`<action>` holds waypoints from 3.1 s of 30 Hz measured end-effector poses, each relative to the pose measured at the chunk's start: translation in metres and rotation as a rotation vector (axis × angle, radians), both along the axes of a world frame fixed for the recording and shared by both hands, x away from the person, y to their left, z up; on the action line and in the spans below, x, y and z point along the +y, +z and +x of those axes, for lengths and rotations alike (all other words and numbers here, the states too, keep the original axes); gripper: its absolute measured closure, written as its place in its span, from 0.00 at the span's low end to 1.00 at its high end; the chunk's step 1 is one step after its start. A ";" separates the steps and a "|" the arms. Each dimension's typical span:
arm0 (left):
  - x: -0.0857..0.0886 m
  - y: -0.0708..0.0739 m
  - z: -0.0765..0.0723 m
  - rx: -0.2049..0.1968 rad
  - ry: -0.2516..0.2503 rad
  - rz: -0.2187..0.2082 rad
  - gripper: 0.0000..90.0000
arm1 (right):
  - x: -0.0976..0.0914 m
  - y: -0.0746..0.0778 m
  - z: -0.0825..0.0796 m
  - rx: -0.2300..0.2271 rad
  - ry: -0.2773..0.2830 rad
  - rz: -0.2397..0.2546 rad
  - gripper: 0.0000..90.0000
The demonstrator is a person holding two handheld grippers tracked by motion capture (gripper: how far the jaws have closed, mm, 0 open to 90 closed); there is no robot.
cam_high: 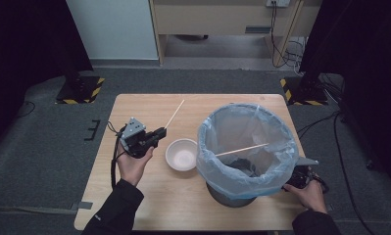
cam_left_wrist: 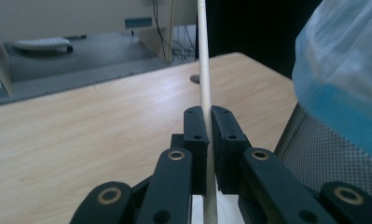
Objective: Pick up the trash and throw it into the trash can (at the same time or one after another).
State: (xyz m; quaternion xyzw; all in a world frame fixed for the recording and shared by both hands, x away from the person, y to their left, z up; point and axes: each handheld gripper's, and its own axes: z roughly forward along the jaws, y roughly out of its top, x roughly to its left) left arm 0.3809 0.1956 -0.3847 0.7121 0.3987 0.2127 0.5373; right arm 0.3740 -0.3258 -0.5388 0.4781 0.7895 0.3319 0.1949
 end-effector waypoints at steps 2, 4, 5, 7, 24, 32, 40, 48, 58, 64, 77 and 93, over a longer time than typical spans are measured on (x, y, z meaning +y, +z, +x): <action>0.002 0.008 -0.003 -0.023 0.003 -0.020 0.94 | 0.000 0.000 0.000 -0.002 0.000 0.000 0.03; 0.004 0.017 -0.008 -0.053 -0.003 -0.040 0.94 | 0.000 0.000 0.000 0.000 0.000 0.000 0.03; 0.004 0.017 -0.008 -0.053 -0.003 -0.040 0.94 | 0.000 0.000 0.000 0.000 0.000 0.000 0.03; 0.004 0.022 -0.011 -0.071 -0.008 -0.054 0.94 | 0.000 0.000 0.000 0.000 0.000 0.000 0.03; 0.000 0.058 -0.035 -0.186 -0.058 -0.124 0.94 | 0.000 0.000 0.000 0.000 0.000 0.000 0.03; -0.009 0.075 -0.046 -0.238 -0.102 -0.148 0.94 | 0.000 0.000 0.000 -0.002 -0.001 0.001 0.03; -0.020 0.088 -0.050 -0.272 -0.134 -0.184 0.94 | 0.000 0.000 0.000 -0.002 -0.001 0.001 0.03; -0.044 0.099 -0.047 -0.280 -0.182 -0.186 0.94 | 0.000 0.000 0.000 -0.002 -0.001 0.001 0.03; -0.070 0.106 -0.044 -0.281 -0.231 -0.193 0.95 | 0.000 0.000 0.000 -0.002 -0.001 0.000 0.03; -0.084 0.106 -0.043 -0.276 -0.255 -0.192 0.95 | 0.000 0.000 0.000 -0.002 -0.001 0.000 0.03; -0.112 0.111 -0.042 -0.272 -0.301 -0.185 0.95 | 0.000 0.000 0.000 -0.002 -0.001 0.001 0.03; -0.144 0.110 -0.041 -0.255 -0.357 -0.158 0.95 | 0.000 0.000 0.000 -0.002 -0.001 0.001 0.03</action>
